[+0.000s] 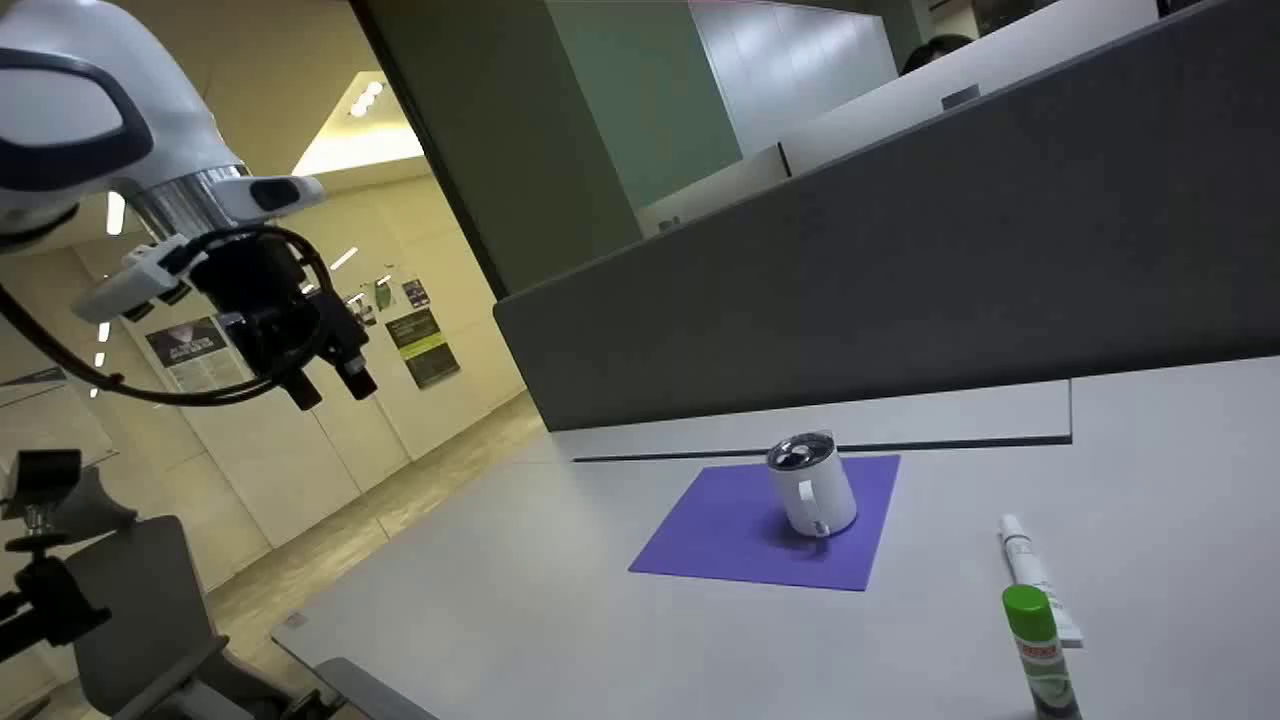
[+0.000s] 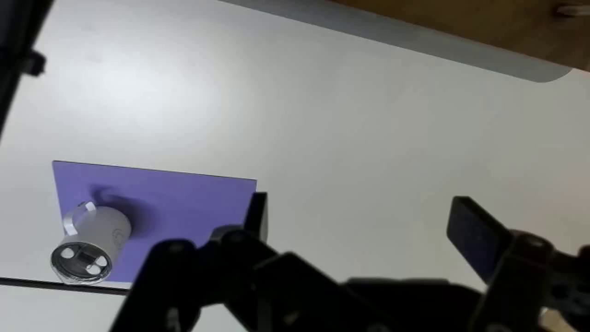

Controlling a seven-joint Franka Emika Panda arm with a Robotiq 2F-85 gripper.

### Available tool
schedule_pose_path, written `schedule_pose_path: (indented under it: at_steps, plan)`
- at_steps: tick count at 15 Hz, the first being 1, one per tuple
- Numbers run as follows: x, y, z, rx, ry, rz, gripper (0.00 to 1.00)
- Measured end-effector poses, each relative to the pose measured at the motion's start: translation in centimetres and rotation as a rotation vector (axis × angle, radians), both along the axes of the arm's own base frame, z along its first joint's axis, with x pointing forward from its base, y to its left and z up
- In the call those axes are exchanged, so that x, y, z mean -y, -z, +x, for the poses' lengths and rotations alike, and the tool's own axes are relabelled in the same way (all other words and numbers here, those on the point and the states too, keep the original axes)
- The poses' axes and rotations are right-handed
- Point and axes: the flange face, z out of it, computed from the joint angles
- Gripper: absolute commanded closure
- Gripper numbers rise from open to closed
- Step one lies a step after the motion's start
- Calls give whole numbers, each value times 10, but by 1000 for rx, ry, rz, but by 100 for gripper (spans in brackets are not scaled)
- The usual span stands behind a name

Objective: Move the object in the cup

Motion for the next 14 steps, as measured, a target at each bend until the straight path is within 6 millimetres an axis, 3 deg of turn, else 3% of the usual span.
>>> schedule_pose_path:
  at_steps: [10,14]
  plan:
    - [1,8,1,-25,-8,-9,0]
    - [18,3,35,73,-107,-55,0]
